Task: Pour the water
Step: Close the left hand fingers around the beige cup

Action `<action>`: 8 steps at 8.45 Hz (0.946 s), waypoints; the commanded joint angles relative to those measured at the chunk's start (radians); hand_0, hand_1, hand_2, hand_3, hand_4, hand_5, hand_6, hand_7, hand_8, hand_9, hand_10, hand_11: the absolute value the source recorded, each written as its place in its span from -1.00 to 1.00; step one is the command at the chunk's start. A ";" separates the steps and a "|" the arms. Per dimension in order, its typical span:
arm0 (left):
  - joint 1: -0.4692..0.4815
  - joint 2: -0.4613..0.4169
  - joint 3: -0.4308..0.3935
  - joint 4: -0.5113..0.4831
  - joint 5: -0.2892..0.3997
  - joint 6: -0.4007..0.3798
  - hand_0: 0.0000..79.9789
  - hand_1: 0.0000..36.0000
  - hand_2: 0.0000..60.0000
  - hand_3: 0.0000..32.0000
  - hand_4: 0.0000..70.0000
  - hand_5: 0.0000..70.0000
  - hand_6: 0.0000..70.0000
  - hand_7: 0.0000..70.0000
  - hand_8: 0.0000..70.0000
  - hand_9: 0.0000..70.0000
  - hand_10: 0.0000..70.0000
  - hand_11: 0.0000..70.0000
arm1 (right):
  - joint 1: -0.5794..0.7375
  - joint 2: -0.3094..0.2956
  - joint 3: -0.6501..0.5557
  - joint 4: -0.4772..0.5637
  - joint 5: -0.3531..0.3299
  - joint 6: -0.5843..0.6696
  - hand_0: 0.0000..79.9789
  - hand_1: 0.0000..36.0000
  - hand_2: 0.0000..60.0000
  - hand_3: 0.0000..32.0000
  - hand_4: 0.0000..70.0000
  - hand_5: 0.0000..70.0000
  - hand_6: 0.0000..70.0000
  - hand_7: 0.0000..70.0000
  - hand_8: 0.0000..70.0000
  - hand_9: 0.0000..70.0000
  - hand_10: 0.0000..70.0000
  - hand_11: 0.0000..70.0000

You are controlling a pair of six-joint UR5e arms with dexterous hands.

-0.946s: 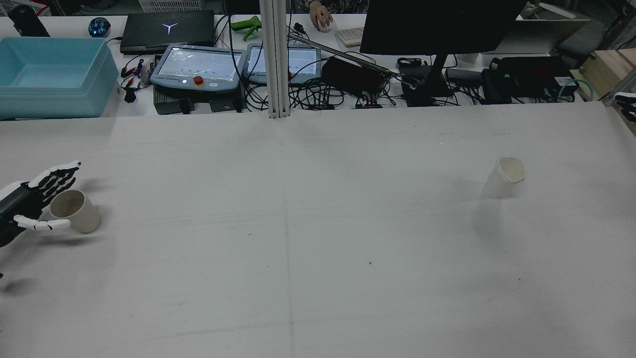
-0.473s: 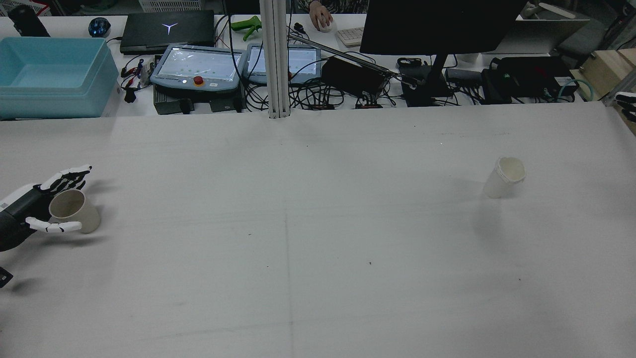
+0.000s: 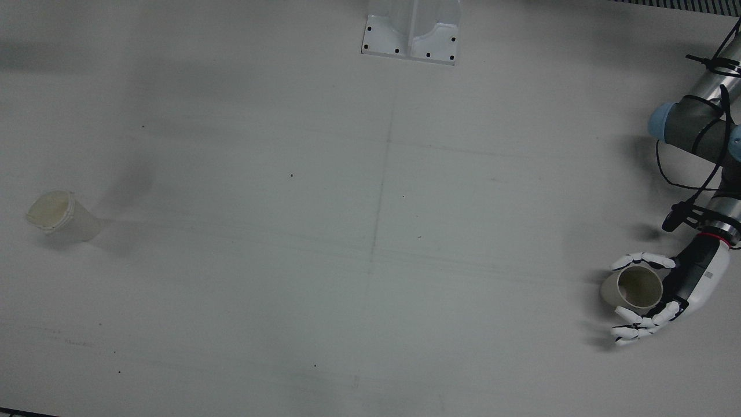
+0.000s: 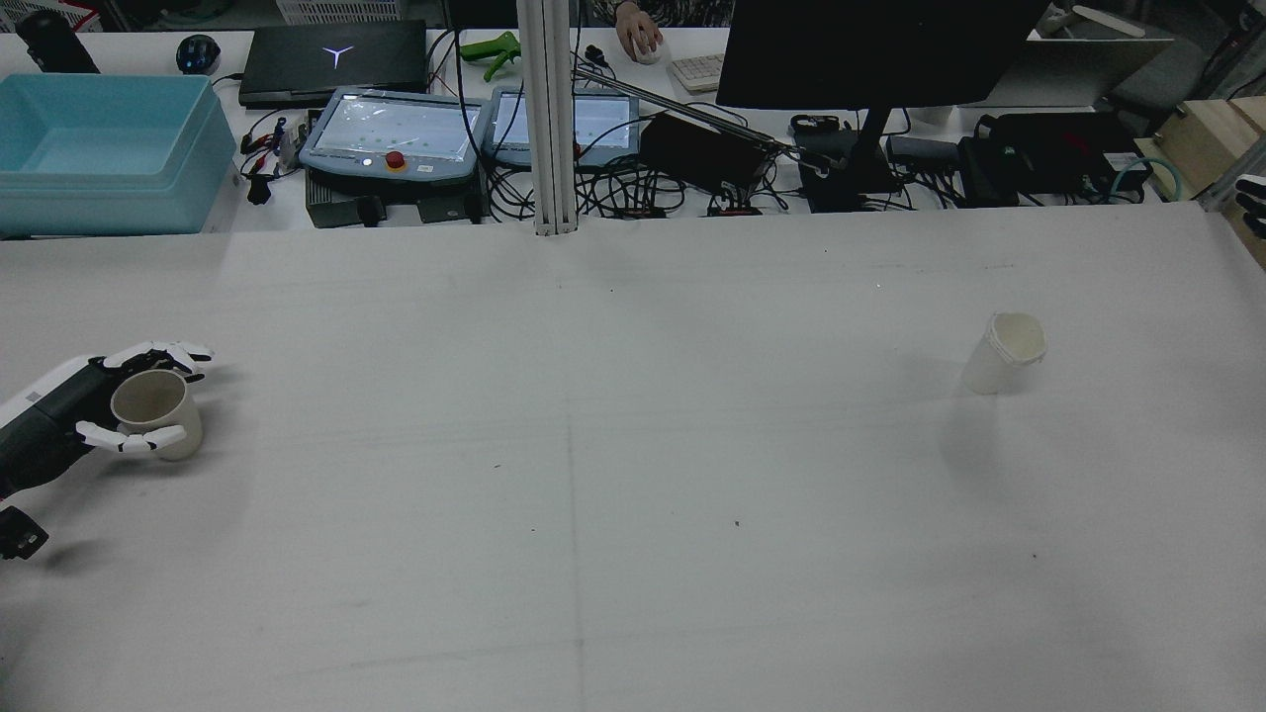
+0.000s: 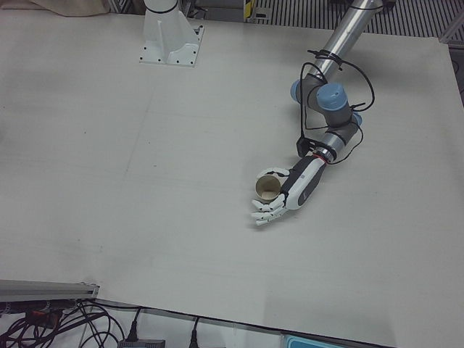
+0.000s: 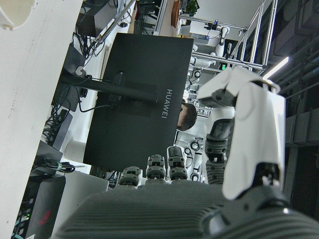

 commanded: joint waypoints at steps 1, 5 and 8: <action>-0.002 -0.005 -0.014 0.037 -0.005 -0.016 1.00 1.00 1.00 -1.00 -0.35 0.81 0.28 1.00 0.25 0.61 0.71 1.00 | 0.003 -0.008 0.004 0.001 0.001 0.015 0.49 0.61 0.48 -1.00 -0.08 0.26 -0.88 -0.42 -0.77 -0.74 -0.92 -0.81; -0.010 0.004 -0.127 0.132 -0.001 -0.172 1.00 1.00 1.00 -1.00 -0.19 0.81 0.61 1.00 0.62 1.00 1.00 1.00 | 0.011 -0.005 0.007 0.043 0.006 0.009 0.48 0.63 0.51 -1.00 -0.27 0.20 -0.87 -0.42 -0.75 -0.72 -0.85 -0.71; -0.007 -0.005 -0.132 0.120 -0.021 -0.220 1.00 1.00 1.00 -1.00 -0.23 0.76 0.57 1.00 0.60 1.00 1.00 1.00 | -0.035 0.191 -0.601 0.436 0.006 -0.093 0.36 0.47 0.70 -1.00 -0.28 0.14 -0.74 -0.41 -0.73 -0.73 -0.73 -0.55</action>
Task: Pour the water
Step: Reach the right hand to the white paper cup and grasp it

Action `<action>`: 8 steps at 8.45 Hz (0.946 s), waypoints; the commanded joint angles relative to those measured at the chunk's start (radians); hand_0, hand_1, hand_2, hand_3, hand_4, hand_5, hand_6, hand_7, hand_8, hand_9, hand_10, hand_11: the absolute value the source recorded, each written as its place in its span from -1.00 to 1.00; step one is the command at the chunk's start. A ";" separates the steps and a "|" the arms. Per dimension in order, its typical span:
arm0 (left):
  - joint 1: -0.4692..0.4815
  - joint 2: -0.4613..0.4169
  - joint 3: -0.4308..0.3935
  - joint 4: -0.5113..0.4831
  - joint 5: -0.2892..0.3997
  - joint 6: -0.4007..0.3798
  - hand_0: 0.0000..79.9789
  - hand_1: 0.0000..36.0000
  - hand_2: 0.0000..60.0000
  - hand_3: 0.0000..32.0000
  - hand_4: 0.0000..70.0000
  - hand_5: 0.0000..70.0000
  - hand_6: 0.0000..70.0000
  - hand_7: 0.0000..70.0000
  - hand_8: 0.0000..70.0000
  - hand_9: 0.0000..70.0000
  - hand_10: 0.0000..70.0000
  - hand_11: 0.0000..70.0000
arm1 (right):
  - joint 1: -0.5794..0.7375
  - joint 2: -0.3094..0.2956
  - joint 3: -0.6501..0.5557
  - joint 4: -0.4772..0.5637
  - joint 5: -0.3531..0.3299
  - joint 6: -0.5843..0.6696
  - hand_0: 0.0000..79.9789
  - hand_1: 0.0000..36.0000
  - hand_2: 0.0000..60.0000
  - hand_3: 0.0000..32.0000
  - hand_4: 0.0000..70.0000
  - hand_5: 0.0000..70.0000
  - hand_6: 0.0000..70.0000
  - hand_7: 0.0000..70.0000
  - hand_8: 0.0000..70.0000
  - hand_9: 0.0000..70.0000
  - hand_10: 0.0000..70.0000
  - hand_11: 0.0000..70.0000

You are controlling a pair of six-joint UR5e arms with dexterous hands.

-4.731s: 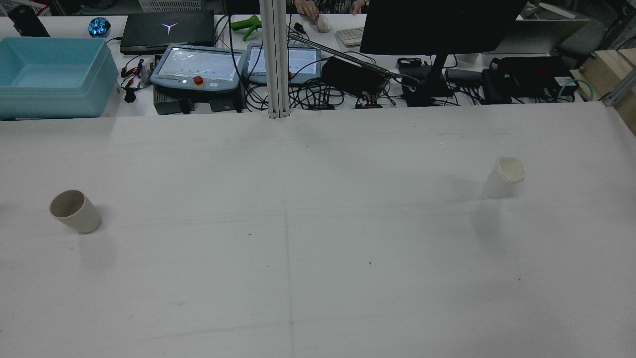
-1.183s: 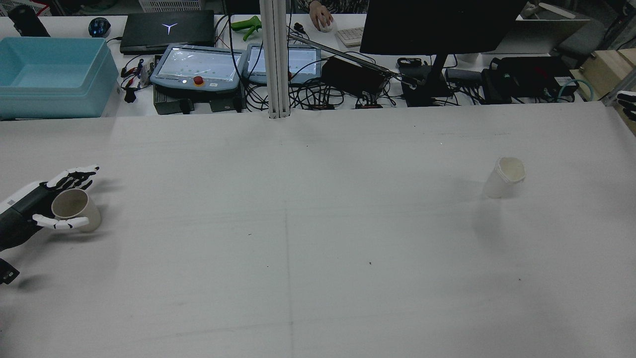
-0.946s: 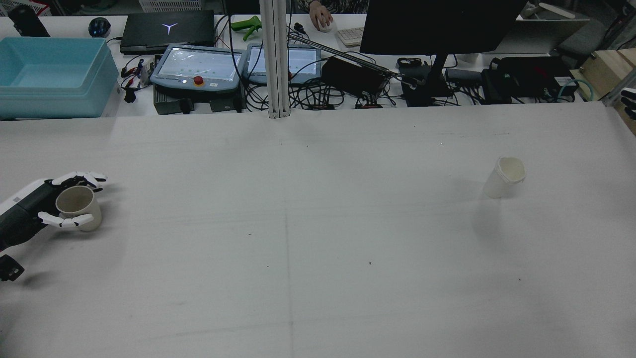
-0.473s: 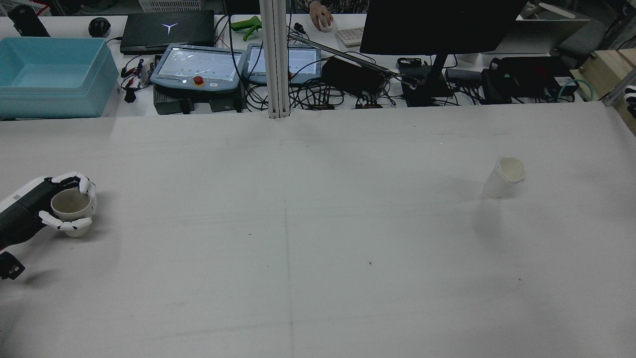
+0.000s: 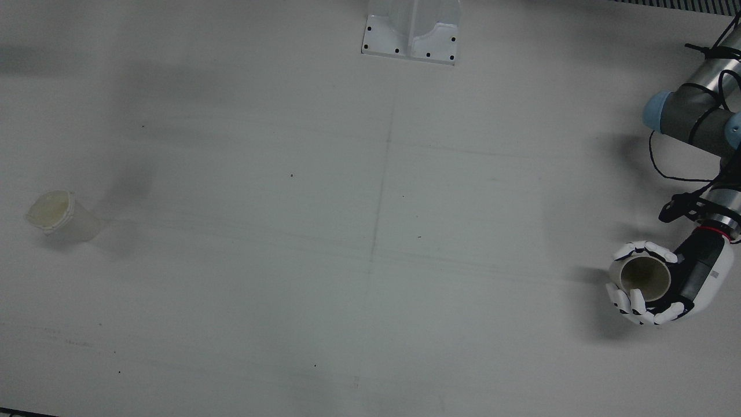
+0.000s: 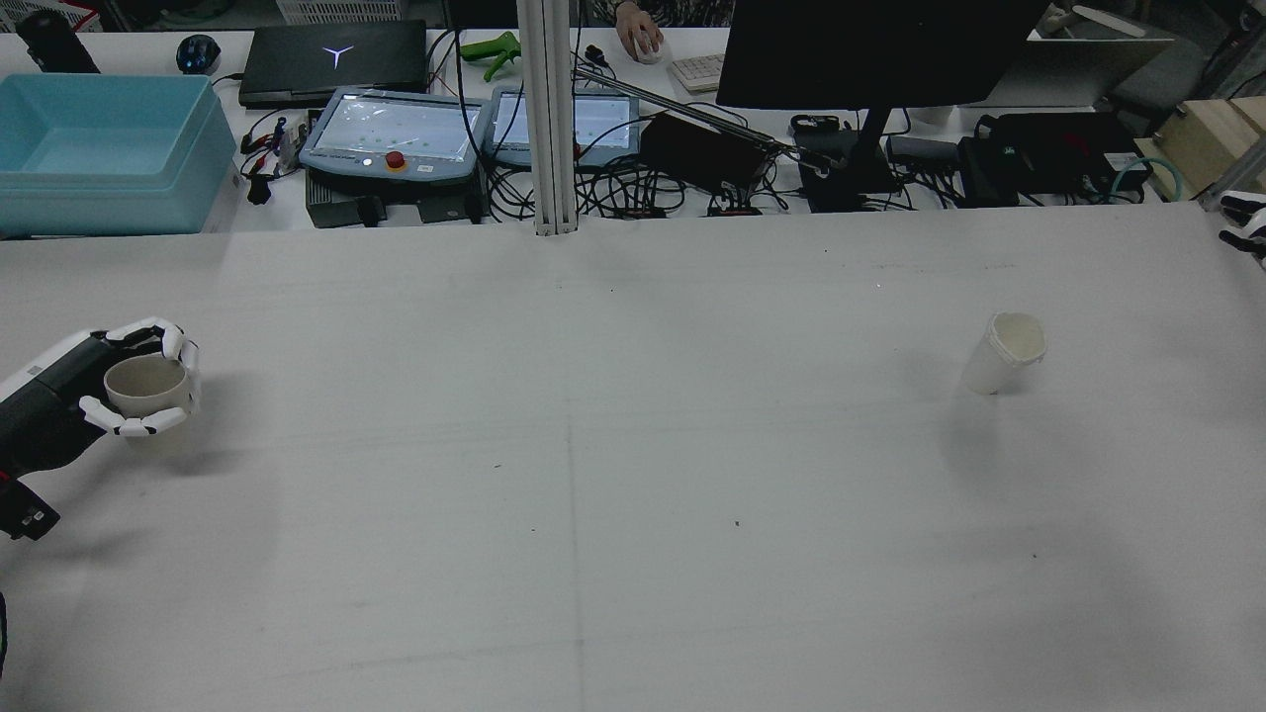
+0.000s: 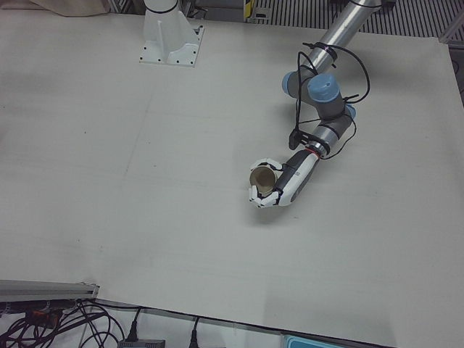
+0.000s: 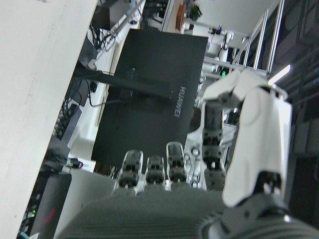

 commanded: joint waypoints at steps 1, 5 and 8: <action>-0.001 -0.002 -0.011 -0.005 -0.011 -0.043 1.00 1.00 1.00 -1.00 -0.23 0.76 0.55 1.00 0.59 1.00 1.00 1.00 | -0.045 0.171 -0.492 0.341 -0.007 -0.058 0.40 0.71 1.00 -1.00 -0.05 0.27 -0.61 -0.31 -0.71 -0.72 -0.78 -0.61; -0.004 0.013 -0.011 -0.026 -0.039 -0.047 1.00 1.00 1.00 -1.00 -0.27 0.71 0.46 1.00 0.54 0.97 0.99 1.00 | -0.256 0.194 -0.474 0.258 -0.002 -0.173 0.63 0.34 -0.95 -0.85 -0.81 -0.02 -0.92 -0.72 -0.83 -0.89 -1.00 -1.00; -0.004 0.027 -0.013 -0.048 -0.042 -0.064 1.00 1.00 1.00 -1.00 -0.30 0.68 0.41 1.00 0.52 0.95 0.98 1.00 | -0.266 0.243 -0.406 0.105 -0.002 -0.227 0.47 0.07 -1.00 -0.51 -0.91 0.04 -1.00 -0.66 -0.83 -0.87 -1.00 -1.00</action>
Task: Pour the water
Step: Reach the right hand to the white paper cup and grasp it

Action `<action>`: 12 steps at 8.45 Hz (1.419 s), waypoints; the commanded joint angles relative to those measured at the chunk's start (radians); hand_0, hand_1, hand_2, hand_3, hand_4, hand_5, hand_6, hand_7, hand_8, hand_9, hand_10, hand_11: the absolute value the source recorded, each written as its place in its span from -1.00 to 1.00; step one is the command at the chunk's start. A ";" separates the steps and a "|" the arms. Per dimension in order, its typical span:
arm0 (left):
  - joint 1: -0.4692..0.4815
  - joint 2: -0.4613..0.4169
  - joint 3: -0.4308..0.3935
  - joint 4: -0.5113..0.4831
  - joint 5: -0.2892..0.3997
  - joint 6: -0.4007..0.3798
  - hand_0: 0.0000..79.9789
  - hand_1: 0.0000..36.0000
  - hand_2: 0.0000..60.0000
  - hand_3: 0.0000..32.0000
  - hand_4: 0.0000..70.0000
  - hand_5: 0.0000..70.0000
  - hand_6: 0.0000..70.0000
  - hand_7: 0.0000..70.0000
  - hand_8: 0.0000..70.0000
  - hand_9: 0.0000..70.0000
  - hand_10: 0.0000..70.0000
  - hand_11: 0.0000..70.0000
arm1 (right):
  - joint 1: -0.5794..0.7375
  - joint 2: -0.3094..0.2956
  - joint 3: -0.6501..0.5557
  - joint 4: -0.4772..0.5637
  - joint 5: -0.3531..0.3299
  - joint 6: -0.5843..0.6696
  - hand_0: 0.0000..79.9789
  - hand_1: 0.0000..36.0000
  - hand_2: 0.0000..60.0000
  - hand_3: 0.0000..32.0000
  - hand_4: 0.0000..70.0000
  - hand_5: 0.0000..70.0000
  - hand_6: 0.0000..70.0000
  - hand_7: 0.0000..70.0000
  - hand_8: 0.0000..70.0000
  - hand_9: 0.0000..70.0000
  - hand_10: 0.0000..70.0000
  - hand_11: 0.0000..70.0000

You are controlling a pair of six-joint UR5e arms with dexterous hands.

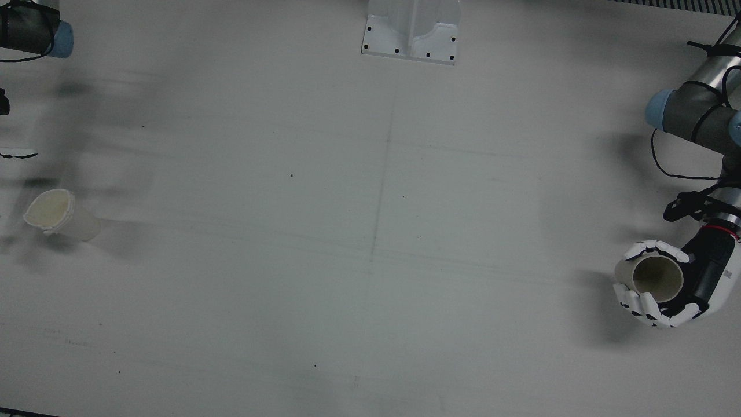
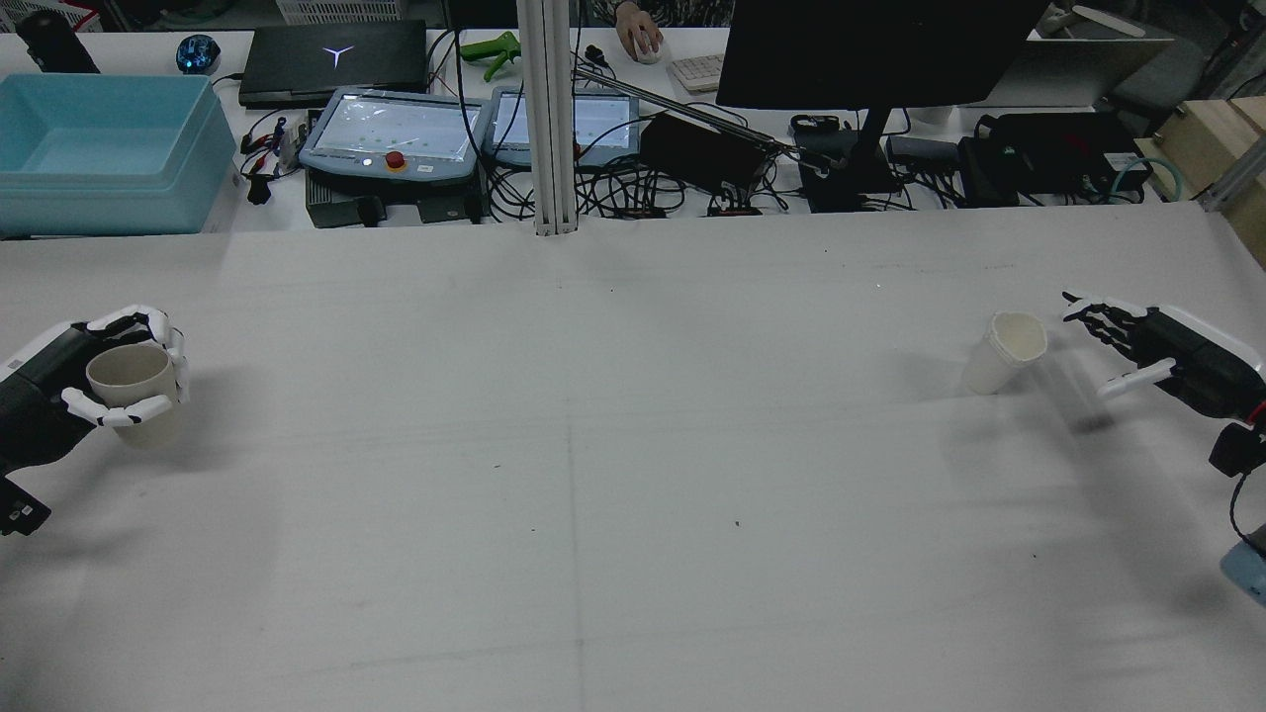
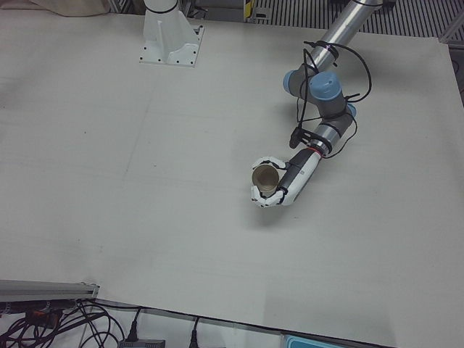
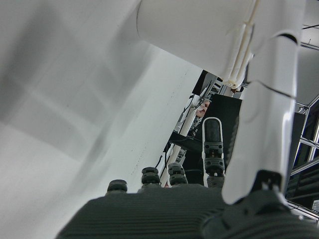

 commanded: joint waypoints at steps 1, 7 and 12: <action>0.000 0.029 -0.002 -0.033 -0.003 -0.011 1.00 1.00 1.00 -1.00 -0.32 0.67 0.38 1.00 0.51 0.93 0.98 1.00 | -0.021 0.064 0.039 -0.147 0.003 -0.058 0.46 0.05 -1.00 -0.51 -0.91 0.05 -1.00 -0.64 -0.83 -0.86 -1.00 -1.00; 0.000 0.125 0.042 -0.168 -0.042 -0.011 1.00 1.00 1.00 -1.00 -0.31 0.65 0.40 1.00 0.53 0.94 1.00 1.00 | -0.101 0.132 0.270 -0.433 0.062 -0.207 0.64 0.92 0.43 -0.66 -0.85 0.31 -0.95 -0.45 -0.79 -0.75 -1.00 -0.99; -0.002 0.164 -0.025 -0.155 -0.037 -0.037 1.00 1.00 1.00 -1.00 -0.28 0.69 0.42 1.00 0.53 0.94 1.00 1.00 | -0.058 0.106 0.624 -0.680 0.092 -0.175 1.00 1.00 1.00 -1.00 0.56 1.00 1.00 1.00 0.57 0.85 0.42 1.00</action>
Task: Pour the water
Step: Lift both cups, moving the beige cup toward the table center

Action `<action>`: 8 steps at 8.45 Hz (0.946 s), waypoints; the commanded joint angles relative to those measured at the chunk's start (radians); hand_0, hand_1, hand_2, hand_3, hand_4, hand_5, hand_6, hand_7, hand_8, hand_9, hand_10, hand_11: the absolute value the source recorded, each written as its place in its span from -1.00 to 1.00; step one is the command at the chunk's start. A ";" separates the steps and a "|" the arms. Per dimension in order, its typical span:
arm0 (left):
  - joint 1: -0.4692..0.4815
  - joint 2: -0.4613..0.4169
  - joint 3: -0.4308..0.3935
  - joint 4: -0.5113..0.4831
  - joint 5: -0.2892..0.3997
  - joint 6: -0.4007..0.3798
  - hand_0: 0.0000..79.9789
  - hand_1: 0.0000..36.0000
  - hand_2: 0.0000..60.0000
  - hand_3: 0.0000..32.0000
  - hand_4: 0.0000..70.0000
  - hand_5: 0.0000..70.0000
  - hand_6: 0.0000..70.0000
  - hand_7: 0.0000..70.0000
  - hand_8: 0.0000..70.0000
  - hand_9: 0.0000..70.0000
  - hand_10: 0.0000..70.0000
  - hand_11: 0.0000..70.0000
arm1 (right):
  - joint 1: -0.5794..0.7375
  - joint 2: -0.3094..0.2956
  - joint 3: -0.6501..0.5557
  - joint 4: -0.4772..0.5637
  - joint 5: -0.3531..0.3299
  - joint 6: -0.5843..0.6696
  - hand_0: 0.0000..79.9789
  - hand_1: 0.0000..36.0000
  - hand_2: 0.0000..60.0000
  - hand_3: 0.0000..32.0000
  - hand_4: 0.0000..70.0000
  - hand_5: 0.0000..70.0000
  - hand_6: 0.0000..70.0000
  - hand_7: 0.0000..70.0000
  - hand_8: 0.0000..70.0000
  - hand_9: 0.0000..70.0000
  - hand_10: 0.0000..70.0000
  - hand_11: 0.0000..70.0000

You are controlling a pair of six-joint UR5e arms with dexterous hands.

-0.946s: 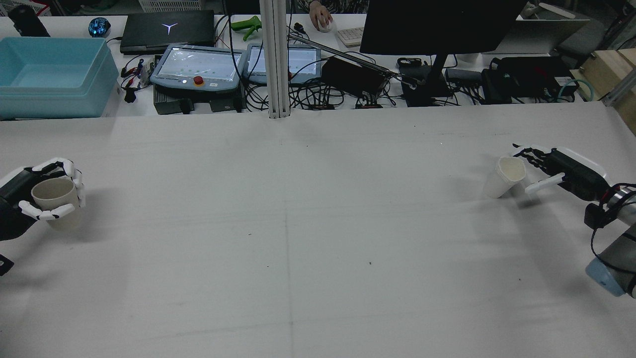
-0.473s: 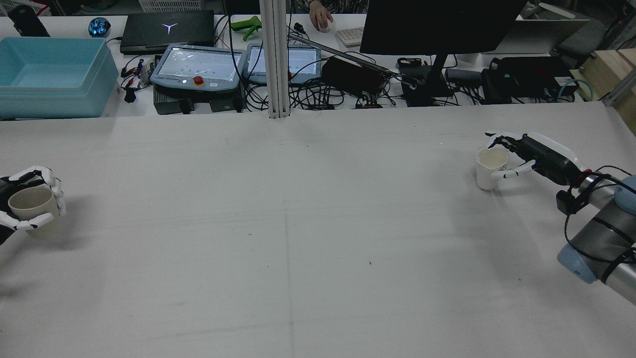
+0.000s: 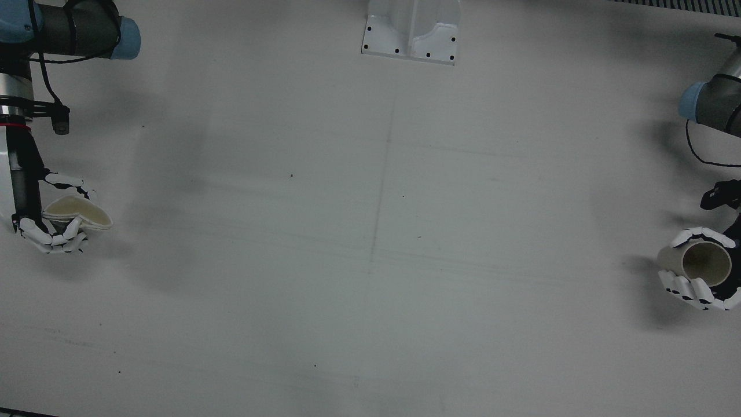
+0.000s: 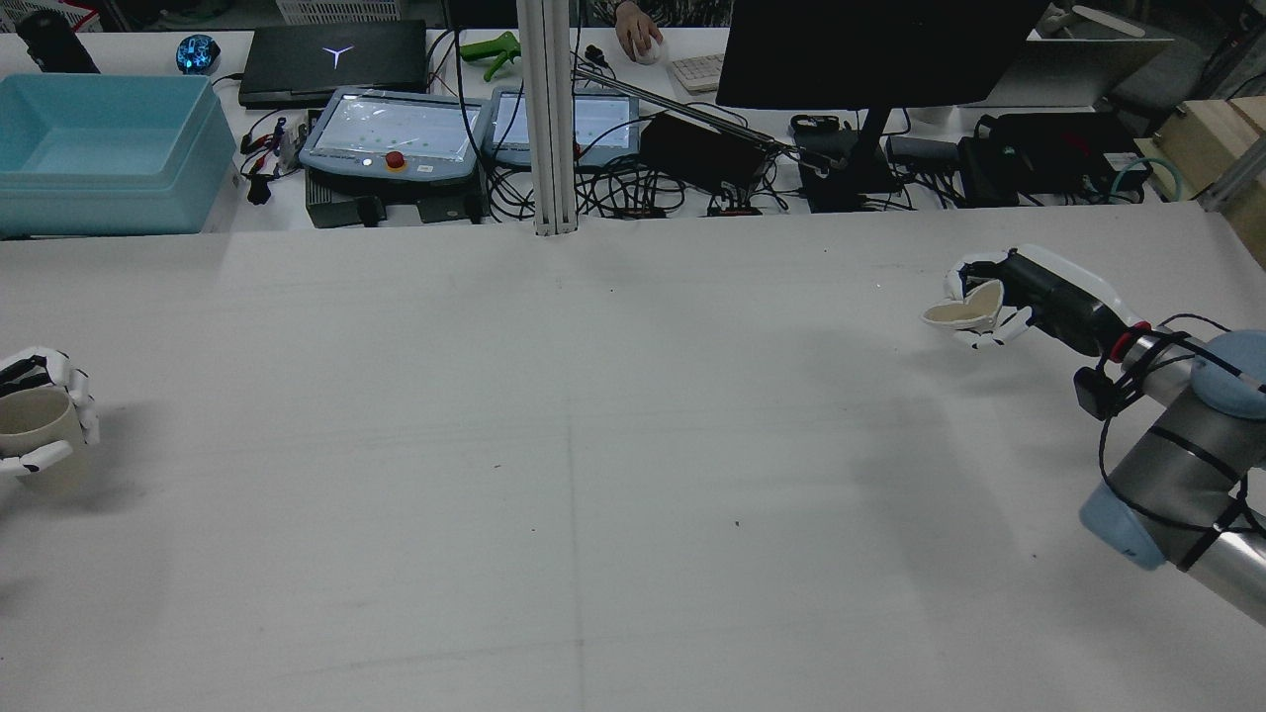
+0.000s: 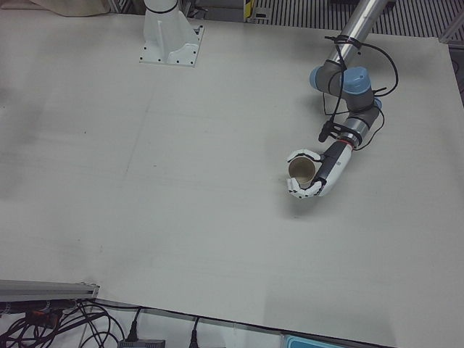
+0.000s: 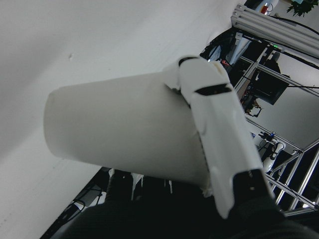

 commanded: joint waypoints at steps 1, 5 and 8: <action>0.007 -0.007 -0.179 0.176 0.011 -0.021 1.00 1.00 1.00 -1.00 -0.23 0.75 0.47 1.00 0.54 0.94 0.96 1.00 | 0.115 -0.022 0.314 -0.192 0.003 0.062 1.00 1.00 1.00 -1.00 0.46 1.00 0.97 1.00 0.53 0.81 0.40 1.00; 0.080 -0.415 -0.209 0.577 0.096 -0.019 1.00 1.00 1.00 -1.00 -0.19 0.79 0.56 1.00 0.57 0.97 0.95 1.00 | 0.253 0.197 0.359 -0.330 0.003 0.142 1.00 1.00 1.00 -1.00 1.00 1.00 1.00 1.00 0.58 0.87 0.36 0.99; 0.201 -0.629 -0.204 0.761 0.094 -0.015 1.00 1.00 1.00 -1.00 -0.18 0.80 0.58 1.00 0.59 0.98 0.97 1.00 | 0.069 0.482 0.303 -0.438 0.223 0.116 1.00 1.00 1.00 -1.00 1.00 1.00 1.00 1.00 0.63 1.00 0.38 1.00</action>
